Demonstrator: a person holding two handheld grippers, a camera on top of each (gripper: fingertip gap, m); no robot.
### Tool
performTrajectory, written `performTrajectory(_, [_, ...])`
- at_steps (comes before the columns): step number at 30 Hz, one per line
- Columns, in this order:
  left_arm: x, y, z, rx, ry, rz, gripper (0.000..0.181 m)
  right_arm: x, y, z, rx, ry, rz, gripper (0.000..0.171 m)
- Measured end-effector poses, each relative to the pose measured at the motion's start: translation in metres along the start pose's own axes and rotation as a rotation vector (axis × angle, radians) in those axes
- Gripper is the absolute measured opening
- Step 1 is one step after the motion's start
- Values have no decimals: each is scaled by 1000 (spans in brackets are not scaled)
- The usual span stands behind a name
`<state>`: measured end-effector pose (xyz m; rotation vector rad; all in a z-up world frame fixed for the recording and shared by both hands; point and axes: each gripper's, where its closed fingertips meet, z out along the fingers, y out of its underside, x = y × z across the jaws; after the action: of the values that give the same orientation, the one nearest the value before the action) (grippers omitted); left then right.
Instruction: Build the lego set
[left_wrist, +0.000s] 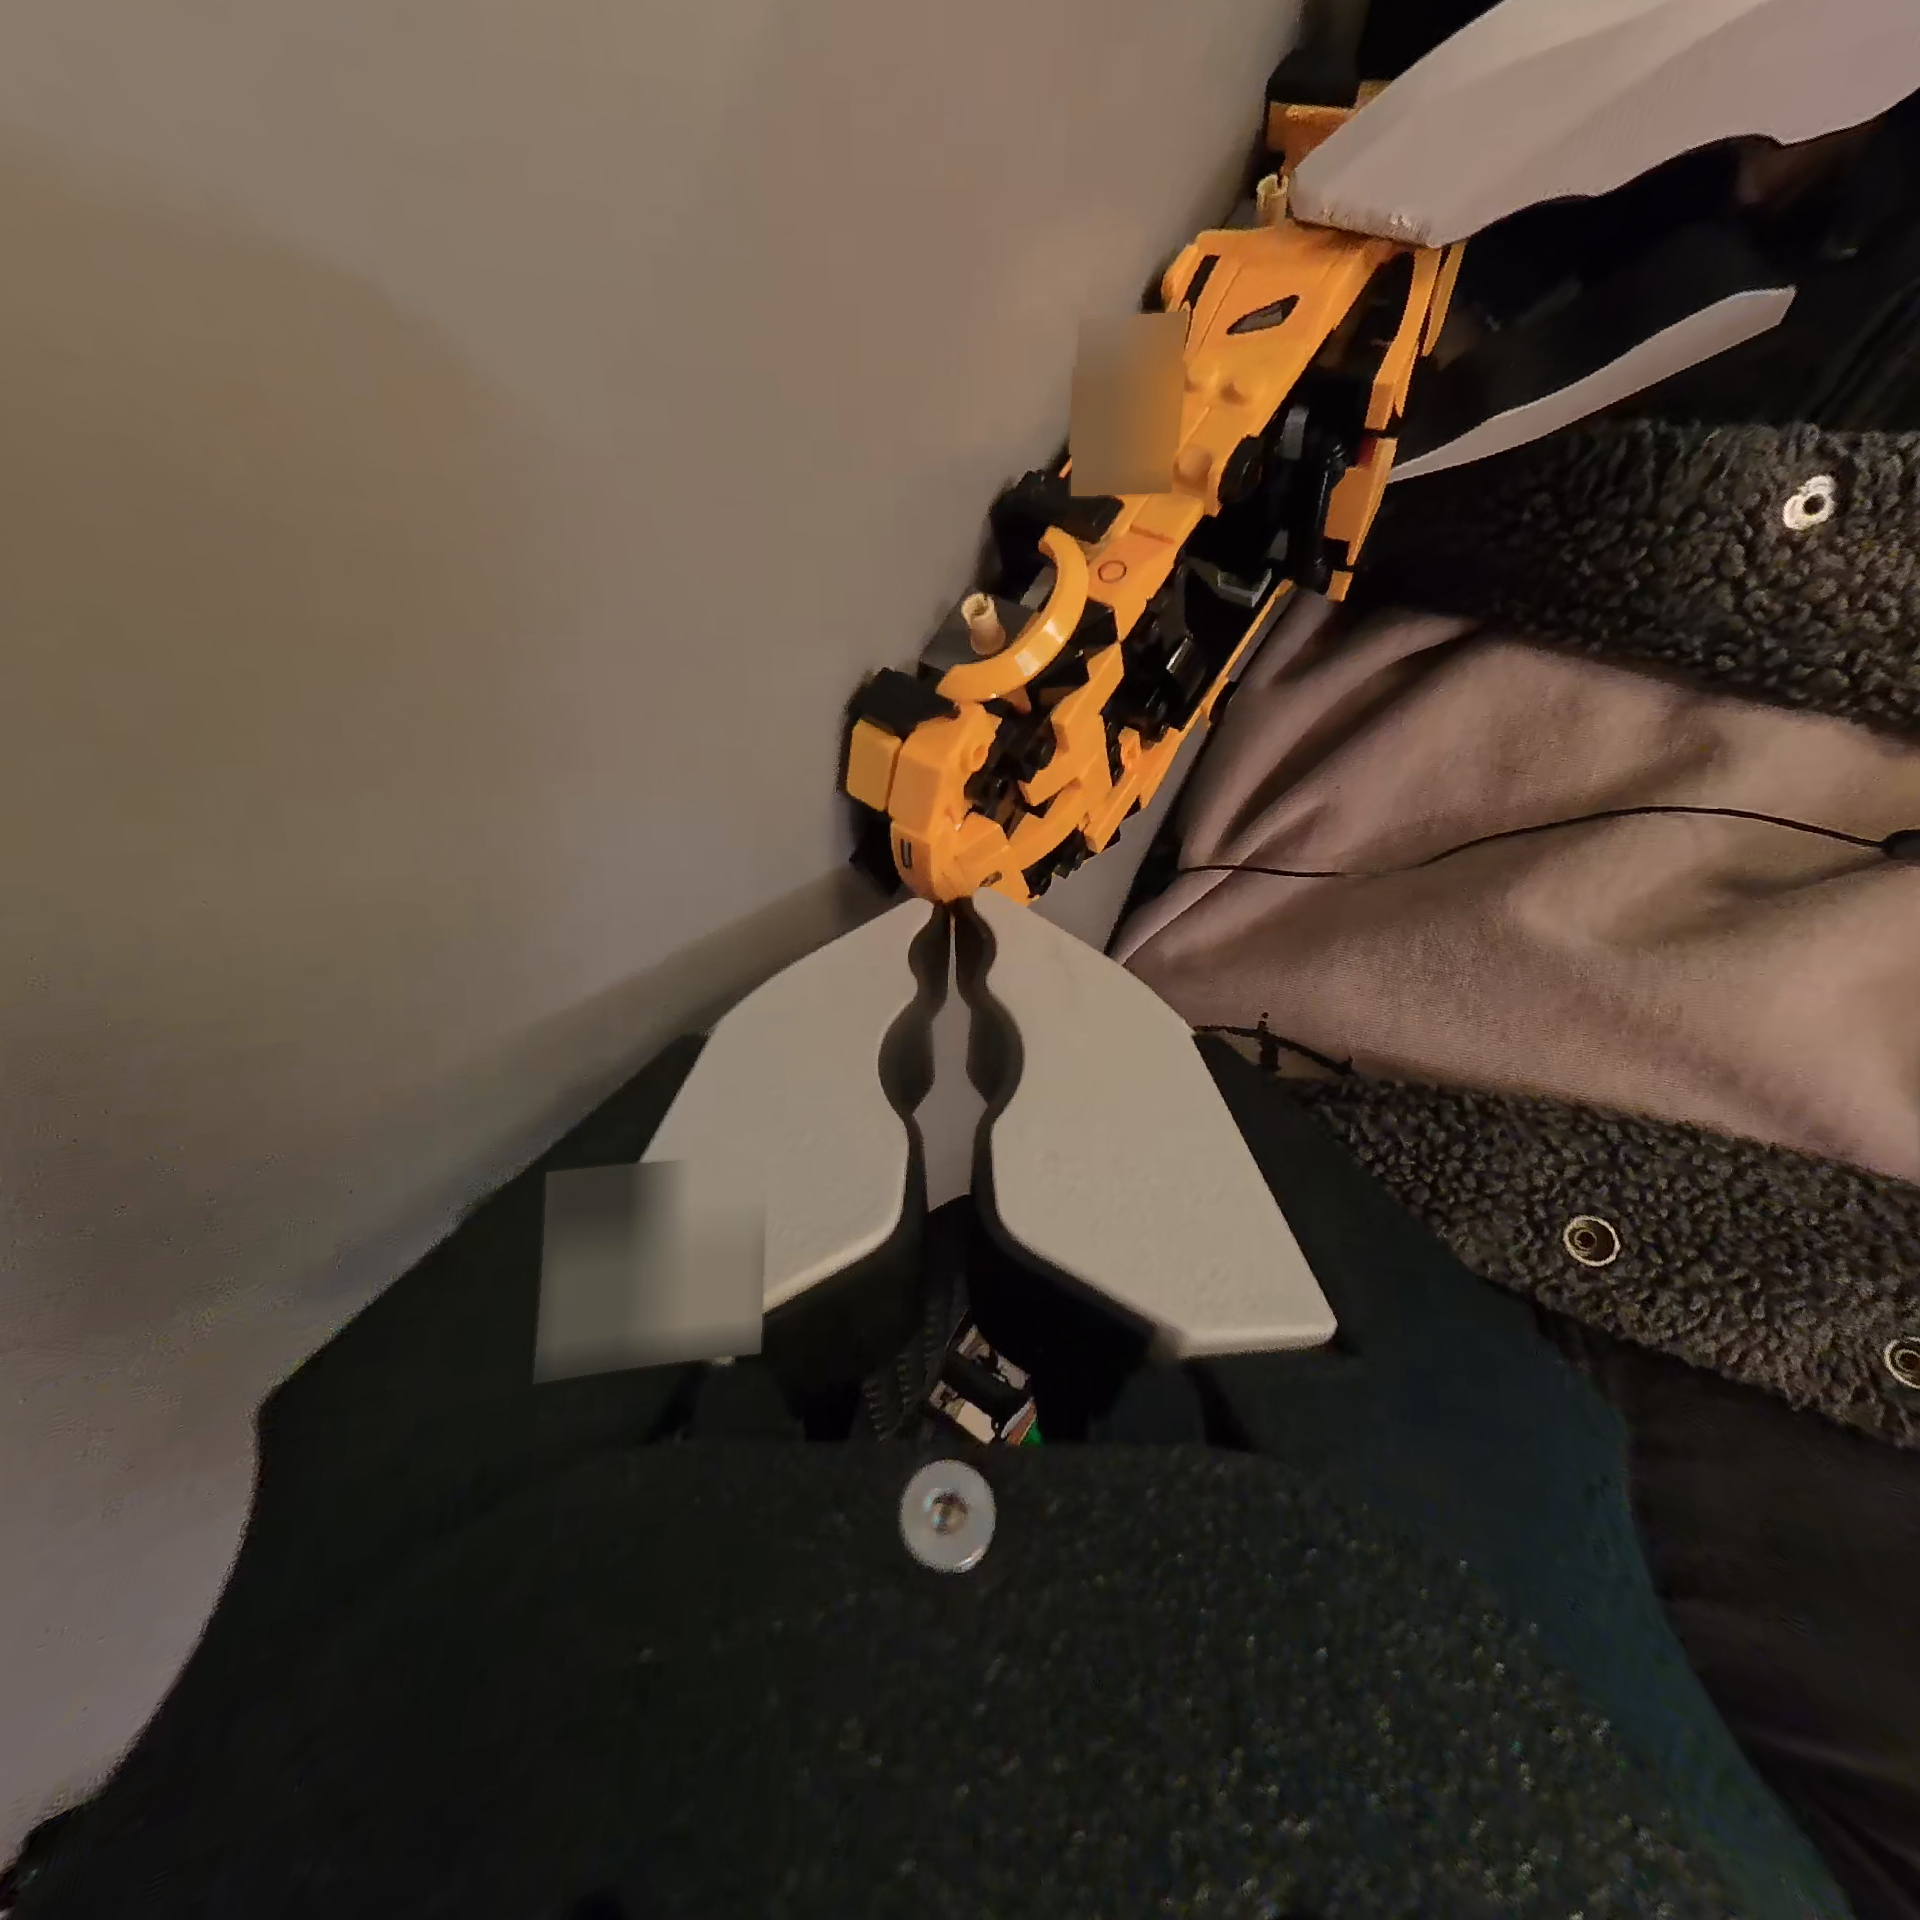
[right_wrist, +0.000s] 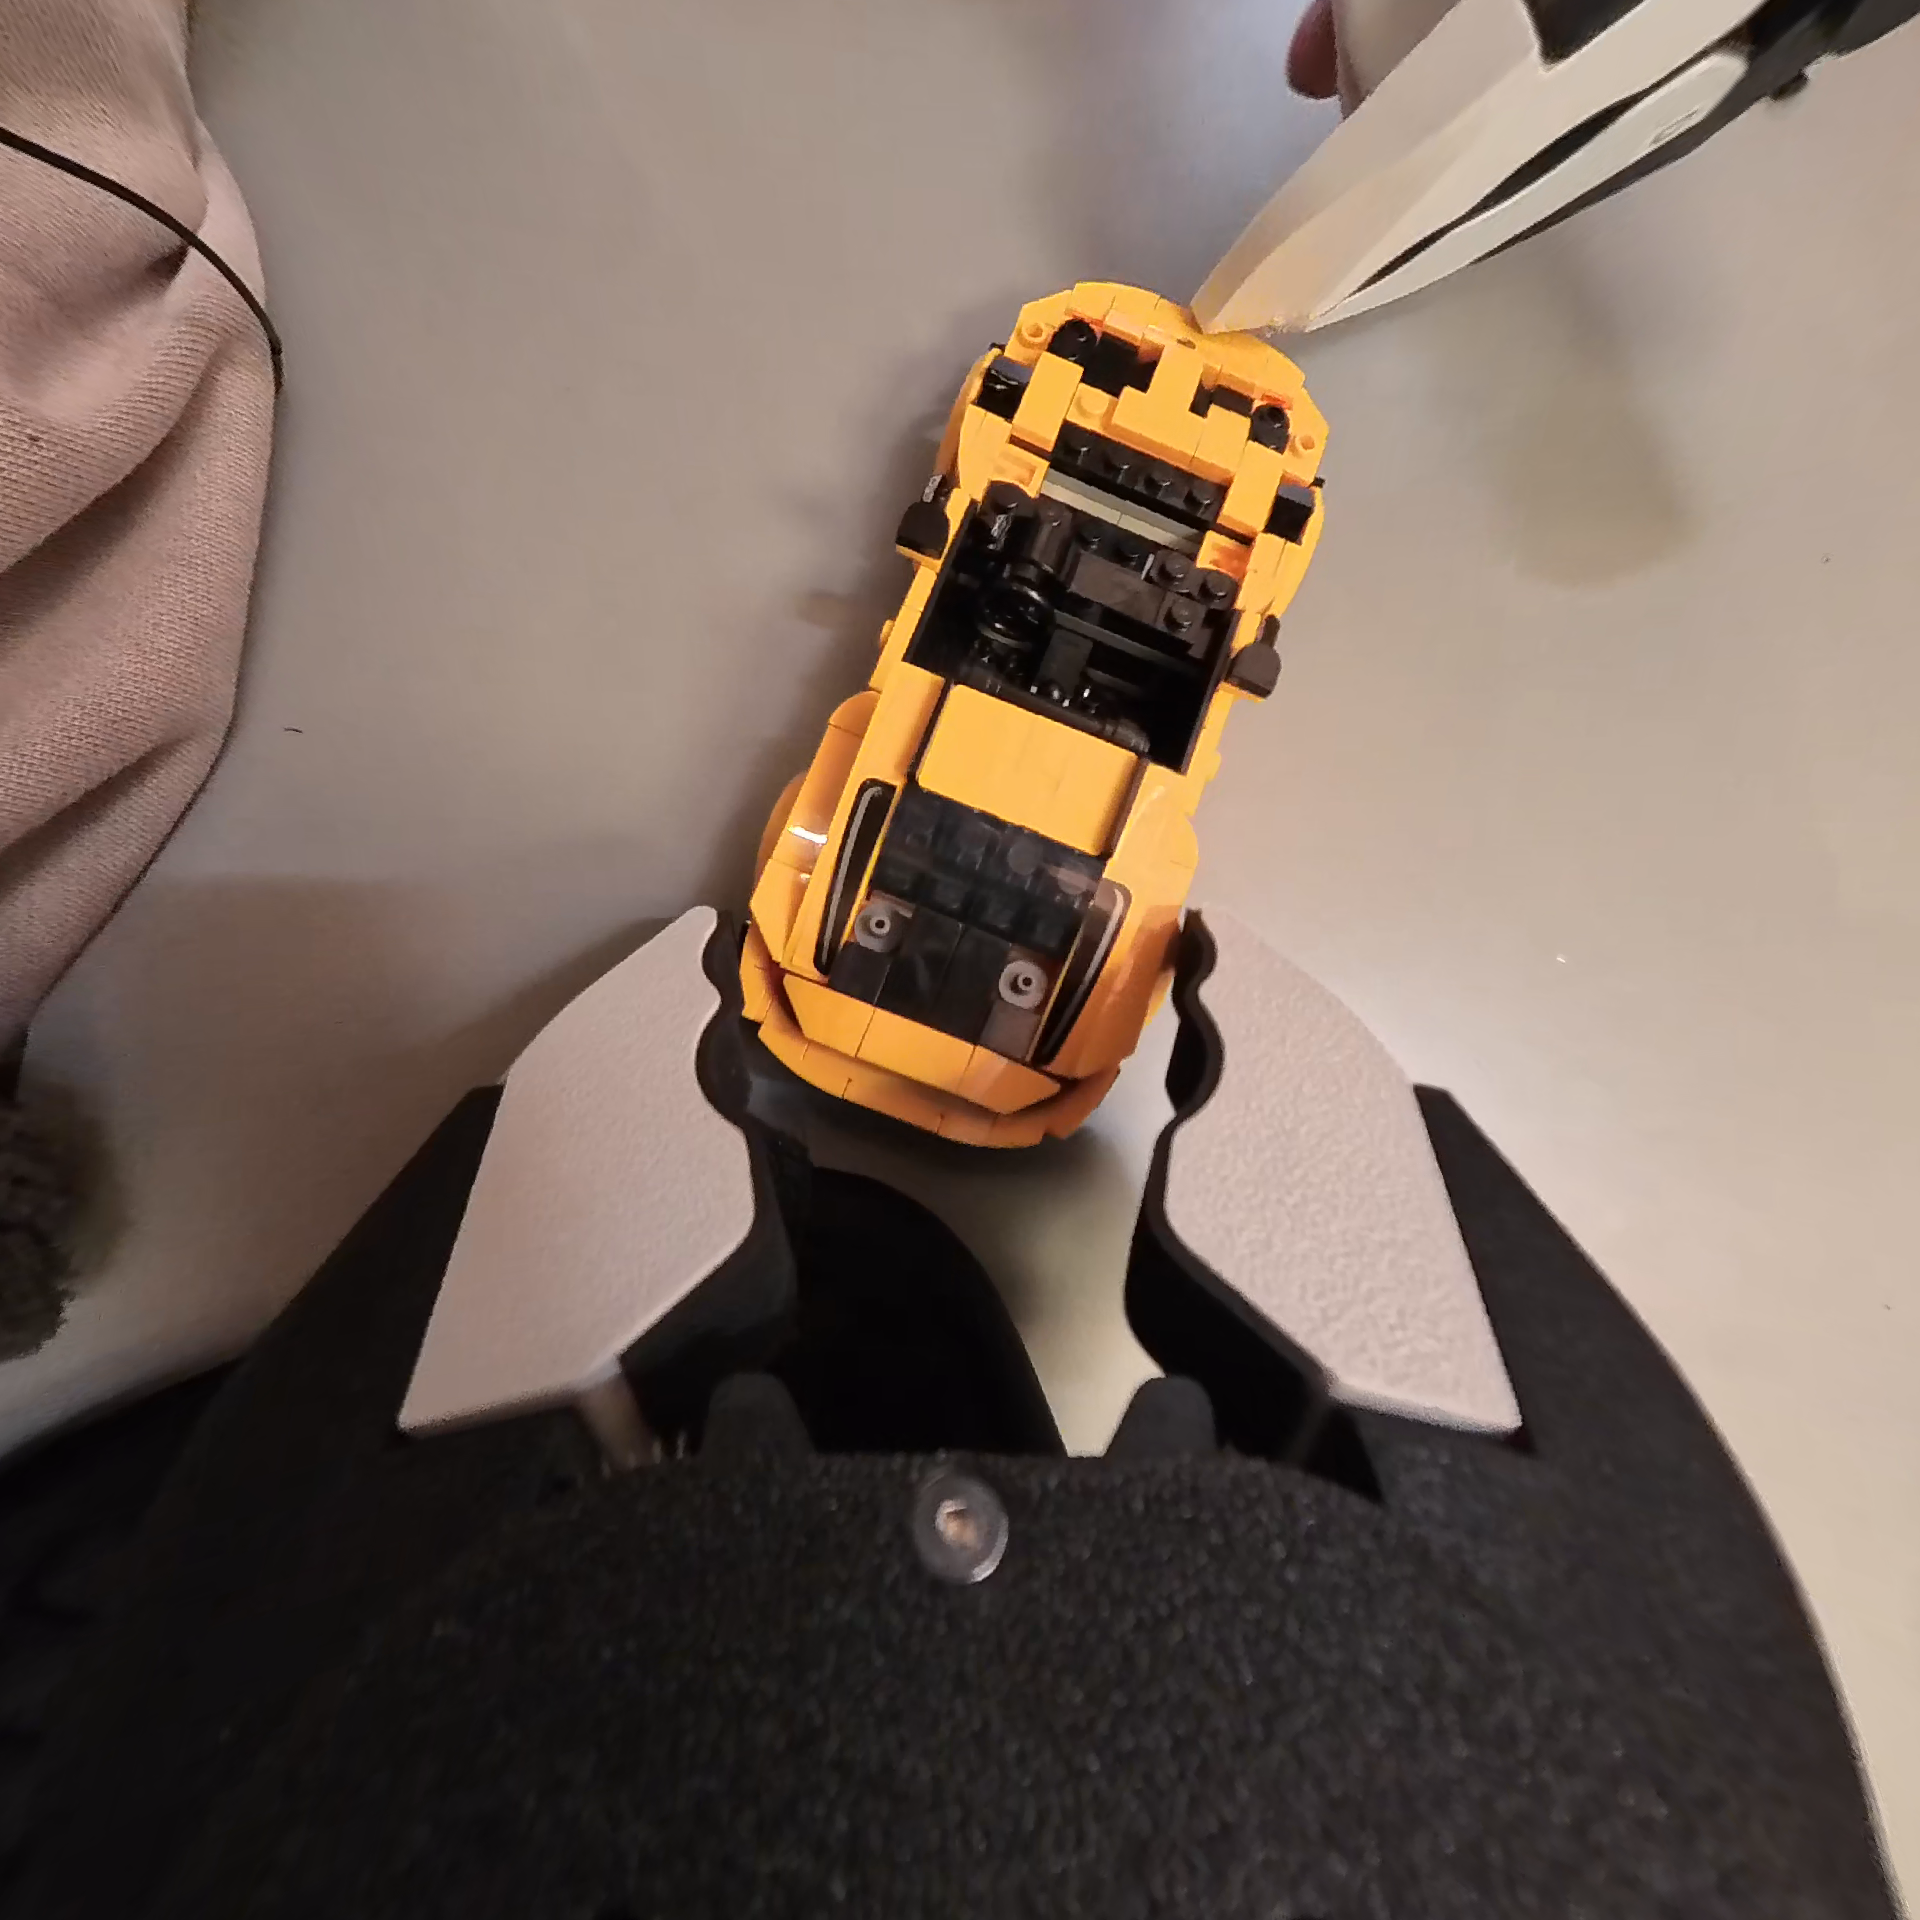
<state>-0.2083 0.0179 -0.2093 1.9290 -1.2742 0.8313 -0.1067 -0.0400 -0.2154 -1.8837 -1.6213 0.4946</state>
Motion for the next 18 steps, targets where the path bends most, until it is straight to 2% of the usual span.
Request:
performTrajectory(6, [7, 1, 9, -93, 45, 16, 1, 1, -2, 1, 18, 10, -26, 78])
performTrajectory(13, [7, 1, 10, -94, 58, 35, 1, 1, -2, 0, 23, -2, -43, 79])
performTrajectory(18, [10, 6, 15, -88, 130, 55, 3, -2, -3, 0, 34, -29, -76, 79])
